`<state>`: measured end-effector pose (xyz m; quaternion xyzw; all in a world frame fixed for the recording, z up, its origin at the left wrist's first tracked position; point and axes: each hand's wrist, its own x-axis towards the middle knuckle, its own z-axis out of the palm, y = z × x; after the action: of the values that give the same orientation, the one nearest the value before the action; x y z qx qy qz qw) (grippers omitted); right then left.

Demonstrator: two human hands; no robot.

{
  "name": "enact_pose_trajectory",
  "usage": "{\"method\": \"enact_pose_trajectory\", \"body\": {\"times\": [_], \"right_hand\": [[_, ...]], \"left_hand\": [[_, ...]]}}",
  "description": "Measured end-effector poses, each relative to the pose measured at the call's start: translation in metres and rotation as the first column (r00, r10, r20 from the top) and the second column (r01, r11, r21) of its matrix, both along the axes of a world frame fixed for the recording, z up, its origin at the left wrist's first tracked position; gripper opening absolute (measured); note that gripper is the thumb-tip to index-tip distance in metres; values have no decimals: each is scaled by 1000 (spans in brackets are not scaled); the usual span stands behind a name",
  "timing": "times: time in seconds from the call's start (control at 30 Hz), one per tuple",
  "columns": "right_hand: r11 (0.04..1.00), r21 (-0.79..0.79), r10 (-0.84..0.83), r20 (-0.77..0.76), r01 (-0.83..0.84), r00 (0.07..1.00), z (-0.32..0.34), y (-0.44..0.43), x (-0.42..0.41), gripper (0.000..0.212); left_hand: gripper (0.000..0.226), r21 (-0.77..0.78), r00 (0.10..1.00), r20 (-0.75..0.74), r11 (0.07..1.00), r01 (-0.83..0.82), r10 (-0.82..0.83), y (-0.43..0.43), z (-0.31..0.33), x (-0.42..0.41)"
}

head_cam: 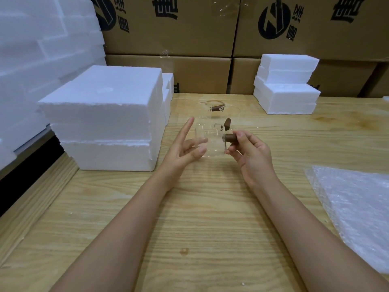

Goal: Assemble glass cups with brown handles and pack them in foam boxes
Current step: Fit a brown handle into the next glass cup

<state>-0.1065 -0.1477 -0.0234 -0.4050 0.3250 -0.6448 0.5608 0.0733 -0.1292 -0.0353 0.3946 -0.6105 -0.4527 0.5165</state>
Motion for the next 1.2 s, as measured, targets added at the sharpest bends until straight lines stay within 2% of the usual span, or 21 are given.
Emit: {"method": "enact_pose_trajectory", "body": {"times": [0.07, 0.17, 0.3, 0.4, 0.5, 0.63, 0.73, 0.93, 1.07, 1.2], "right_hand": [[998, 64, -6, -4, 6, 1000, -1, -1, 1, 14], [986, 164, -22, -33, 27, 999, -3, -2, 3, 24], [961, 267, -47, -83, 68, 995, -5, 1, 10, 28], [952, 292, -64, -99, 90, 993, -4, 3, 13, 29], [952, 275, -84, -194, 136, 977, -4, 5, 13, 30], [962, 90, -205, -376, 256, 904, 0, 12, 21, 30], [958, 10, -247, -478, 286, 843, 5, 16, 30, 39], [970, 41, -172, -573, 238, 802, 10, 18, 36, 45], [969, 120, -71, -700, 214, 711, 11, 19, 36, 55], [982, 101, -13, -802, 157, 597, 13, 21, 36, 67]], "left_hand": [[106, -24, 1000, 7, 1000, 12, -12, 1, 2, 0], [111, -69, 998, 58, 998, 2, 2, 2, 2, -1], [106, -139, 974, 219, 990, -23, 54, 1, -2, -6], [88, -158, 968, 214, 983, -99, 131, 2, -3, -9], [79, -150, 964, 209, 979, -137, 166, 2, -3, -8], [76, -143, 965, 211, 982, -125, 154, 2, -3, -8], [74, -173, 956, 253, 979, -104, 146, 3, -4, -9], [70, -292, 924, 294, 944, -157, 245, 11, 0, -14], [60, -284, 913, 319, 945, -162, 253, 12, 1, -16], [67, -241, 913, 311, 951, -193, 264, 8, -5, -13]]}}
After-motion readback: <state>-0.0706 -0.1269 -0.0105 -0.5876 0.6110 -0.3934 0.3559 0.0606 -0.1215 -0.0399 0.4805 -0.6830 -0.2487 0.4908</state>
